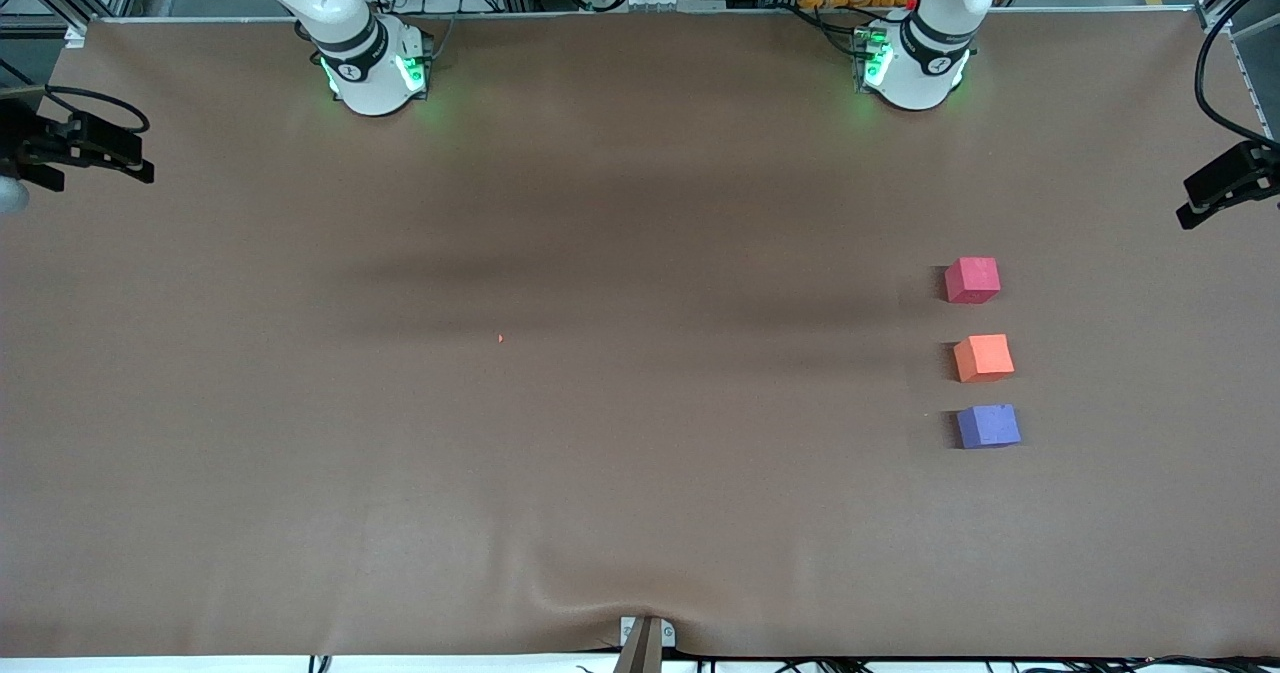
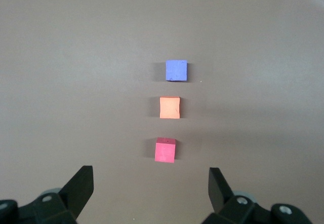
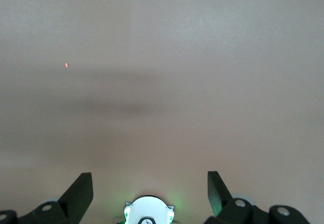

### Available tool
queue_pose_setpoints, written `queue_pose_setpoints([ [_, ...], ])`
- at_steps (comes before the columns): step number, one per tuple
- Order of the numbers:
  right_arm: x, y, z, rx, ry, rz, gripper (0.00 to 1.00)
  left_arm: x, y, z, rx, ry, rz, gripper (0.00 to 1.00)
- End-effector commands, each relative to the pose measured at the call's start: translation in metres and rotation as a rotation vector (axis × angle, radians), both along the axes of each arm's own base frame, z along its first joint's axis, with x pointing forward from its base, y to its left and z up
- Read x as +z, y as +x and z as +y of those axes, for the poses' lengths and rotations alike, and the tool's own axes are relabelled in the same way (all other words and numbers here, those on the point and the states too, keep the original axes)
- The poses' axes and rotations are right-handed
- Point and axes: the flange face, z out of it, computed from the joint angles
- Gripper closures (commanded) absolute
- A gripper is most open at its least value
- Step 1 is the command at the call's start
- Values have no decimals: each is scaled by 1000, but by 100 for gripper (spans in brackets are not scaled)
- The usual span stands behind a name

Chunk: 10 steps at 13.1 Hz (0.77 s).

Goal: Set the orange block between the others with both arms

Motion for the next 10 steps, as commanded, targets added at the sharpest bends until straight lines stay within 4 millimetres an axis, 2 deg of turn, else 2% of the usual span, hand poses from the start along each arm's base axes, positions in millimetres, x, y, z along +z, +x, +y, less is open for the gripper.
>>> queue_pose_setpoints([
  [1, 5, -1, 0, -14, 10, 0, 0, 11, -12, 12, 10, 5, -8, 0],
  [6, 4, 0, 3, -8, 10, -2, 0, 20, -25, 10, 9, -26, -8, 0],
  [10, 4, 0, 3, -8, 10, -2, 0, 12, -35, 8, 15, -66, 15, 0],
])
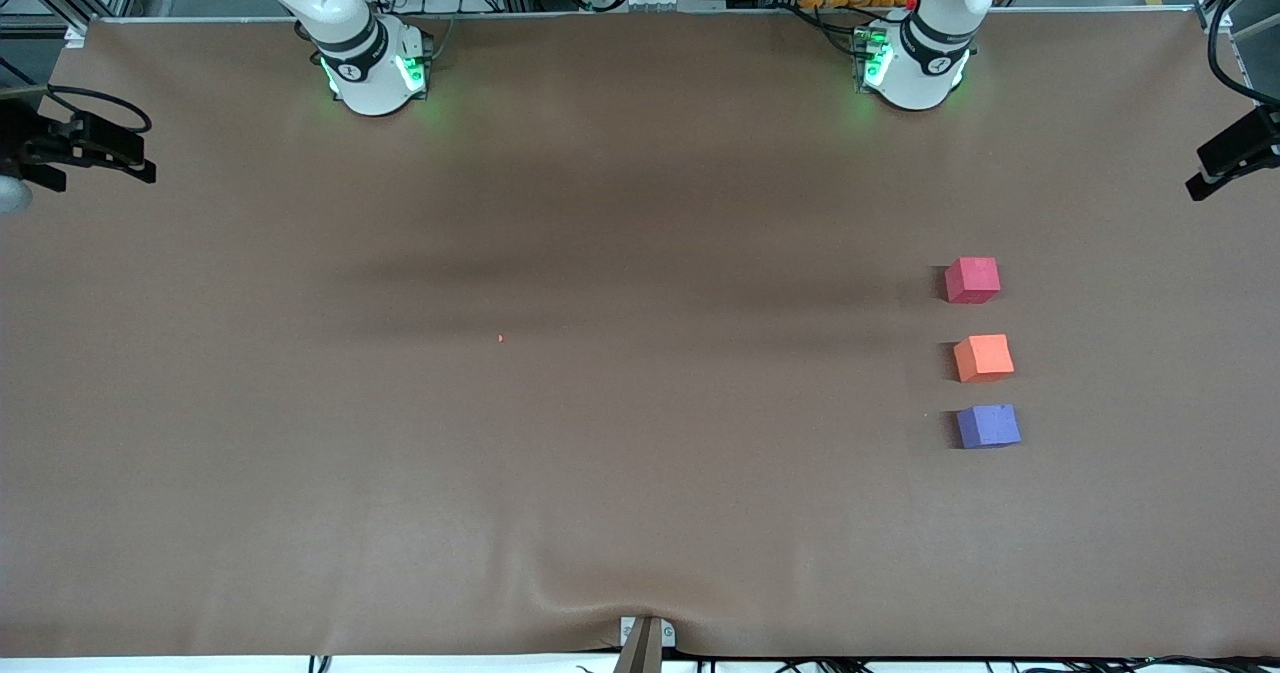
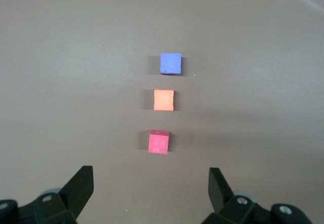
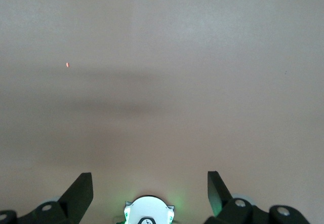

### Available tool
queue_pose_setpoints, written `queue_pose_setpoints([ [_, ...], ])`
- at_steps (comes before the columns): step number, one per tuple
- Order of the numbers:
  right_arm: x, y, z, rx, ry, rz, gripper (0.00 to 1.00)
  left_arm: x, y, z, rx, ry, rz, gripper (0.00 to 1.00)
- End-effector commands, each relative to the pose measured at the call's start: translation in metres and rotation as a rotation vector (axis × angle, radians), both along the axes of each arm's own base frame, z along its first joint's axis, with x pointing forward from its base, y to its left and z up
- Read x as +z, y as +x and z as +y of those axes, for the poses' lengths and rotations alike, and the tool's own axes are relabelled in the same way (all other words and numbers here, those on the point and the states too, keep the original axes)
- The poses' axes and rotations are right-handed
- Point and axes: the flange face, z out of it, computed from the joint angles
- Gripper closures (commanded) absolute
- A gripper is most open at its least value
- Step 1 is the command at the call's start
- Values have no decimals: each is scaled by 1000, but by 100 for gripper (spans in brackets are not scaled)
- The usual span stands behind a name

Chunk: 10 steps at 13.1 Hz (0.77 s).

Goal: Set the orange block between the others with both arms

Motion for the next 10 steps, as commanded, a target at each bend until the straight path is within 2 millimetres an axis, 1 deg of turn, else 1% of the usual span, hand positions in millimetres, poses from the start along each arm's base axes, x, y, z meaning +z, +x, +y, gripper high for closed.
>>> queue_pose_setpoints([
  [1, 3, 1, 1, -12, 10, 0, 0, -4, -17, -1, -7, -20, 17, 0],
  [3, 3, 0, -1, -15, 10, 1, 0, -16, -24, -9, -2, -22, 41, 0],
  [4, 3, 0, -1, -17, 10, 3, 0, -19, -22, -10, -5, -23, 47, 0],
  [6, 3, 0, 1, -14, 9, 3, 0, -25, -16, -6, -22, -12, 58, 0],
  [10, 2, 1, 3, -9, 10, 4, 0, -21, -15, -5, -13, -10, 52, 0],
])
